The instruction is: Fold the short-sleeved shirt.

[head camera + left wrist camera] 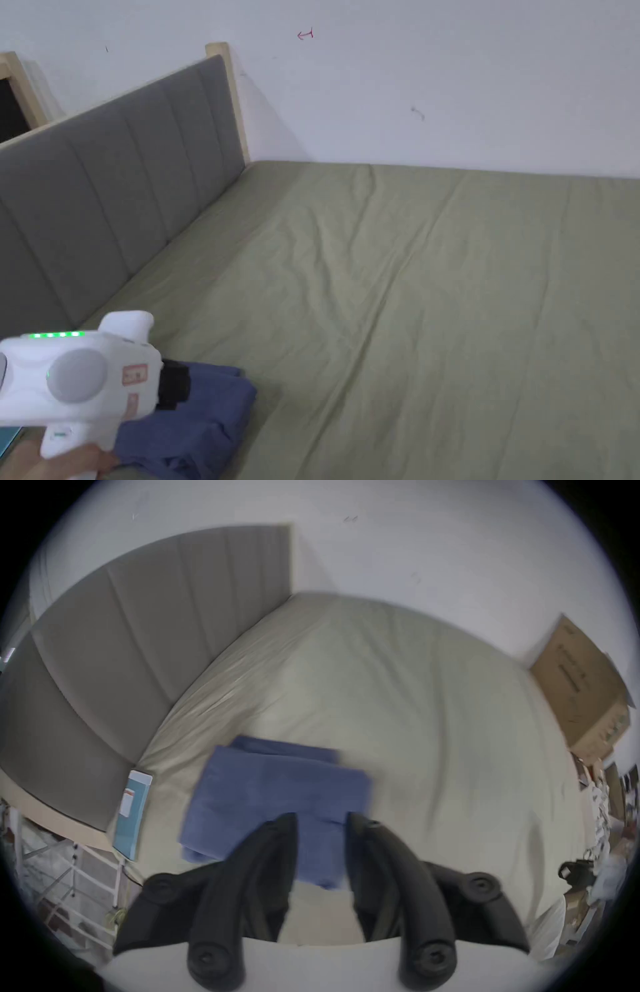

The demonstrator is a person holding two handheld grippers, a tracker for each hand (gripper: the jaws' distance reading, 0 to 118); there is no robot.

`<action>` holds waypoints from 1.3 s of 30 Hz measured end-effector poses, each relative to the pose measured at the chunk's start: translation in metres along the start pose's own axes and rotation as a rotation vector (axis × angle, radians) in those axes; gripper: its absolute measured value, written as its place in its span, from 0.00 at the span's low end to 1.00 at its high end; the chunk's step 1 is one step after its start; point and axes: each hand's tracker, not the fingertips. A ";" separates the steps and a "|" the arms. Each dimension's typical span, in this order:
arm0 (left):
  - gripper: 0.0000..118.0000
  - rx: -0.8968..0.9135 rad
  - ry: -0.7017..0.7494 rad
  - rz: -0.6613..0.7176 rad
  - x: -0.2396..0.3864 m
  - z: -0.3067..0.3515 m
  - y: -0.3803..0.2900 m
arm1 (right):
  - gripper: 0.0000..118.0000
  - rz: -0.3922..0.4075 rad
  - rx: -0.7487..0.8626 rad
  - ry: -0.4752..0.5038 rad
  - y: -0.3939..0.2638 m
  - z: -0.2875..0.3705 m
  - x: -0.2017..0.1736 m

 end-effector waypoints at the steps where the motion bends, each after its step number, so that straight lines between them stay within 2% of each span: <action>1: 0.17 0.024 -0.015 -0.026 0.012 0.002 -0.006 | 0.02 -0.009 0.020 0.022 0.000 0.004 0.000; 3: 0.01 0.061 -0.007 -0.036 0.045 0.019 -0.023 | 0.02 -0.029 0.067 0.047 0.001 0.016 0.001; 6: 0.00 0.252 -0.047 -0.085 0.096 0.056 -0.054 | 0.02 -0.038 0.143 0.053 0.002 0.038 0.003; 10: 0.00 0.400 0.006 -0.188 0.151 0.097 -0.081 | 0.02 -0.031 0.225 0.057 0.002 0.064 0.006; 14: 0.00 0.442 -0.060 -0.106 0.180 0.121 -0.091 | 0.02 -0.028 0.327 0.034 0.002 0.086 0.006; 15: 0.00 0.439 -0.051 -0.123 0.188 0.126 -0.093 | 0.02 -0.035 0.372 0.027 0.002 0.093 0.005; 18: 0.00 0.532 0.027 -0.169 0.214 0.141 -0.101 | 0.02 0.014 0.485 -0.057 0.002 0.115 -0.005; 21: 0.00 0.561 -0.061 -0.154 0.228 0.156 -0.103 | 0.02 0.085 0.577 -0.217 0.003 0.136 -0.015; 22: 0.00 0.568 -0.093 -0.136 0.230 0.160 -0.103 | 0.02 0.091 0.611 -0.237 0.003 0.141 -0.015; 26: 0.00 0.612 -0.048 -0.193 0.248 0.175 -0.103 | 0.02 0.050 0.711 -0.232 0.001 0.167 -0.017; 30: 0.00 0.634 -0.116 -0.168 0.254 0.189 -0.103 | 0.03 0.081 0.803 -0.293 -0.002 0.185 -0.023; 31: 0.00 0.636 -0.118 -0.164 0.255 0.191 -0.102 | 0.08 0.084 0.821 -0.307 -0.002 0.189 -0.025; 32: 0.00 0.640 -0.119 -0.170 0.257 0.191 -0.102 | 0.22 0.080 0.823 -0.298 -0.002 0.191 -0.026; 33: 0.00 0.651 -0.120 -0.191 0.261 0.193 -0.102 | 0.44 0.073 0.831 -0.291 -0.001 0.194 -0.026; 34: 0.06 0.657 -0.115 -0.197 0.262 0.194 -0.102 | 0.77 0.064 0.829 -0.284 0.001 0.196 -0.026; 35: 0.19 0.656 -0.114 -0.200 0.263 0.195 -0.102 | 0.90 0.050 0.820 -0.272 0.003 0.197 -0.026; 36: 0.38 0.654 -0.117 -0.205 0.264 0.196 -0.101 | 0.93 0.028 0.825 -0.240 0.002 0.198 -0.026; 37: 0.67 0.650 -0.124 -0.198 0.264 0.195 -0.102 | 0.93 0.009 0.835 -0.215 0.002 0.199 -0.026; 38: 0.82 0.644 -0.135 -0.198 0.264 0.195 -0.101 | 0.93 -0.013 0.822 -0.211 0.002 0.198 -0.025; 39: 0.89 0.646 -0.149 -0.198 0.263 0.195 -0.102 | 0.93 -0.033 0.789 -0.217 0.005 0.197 -0.025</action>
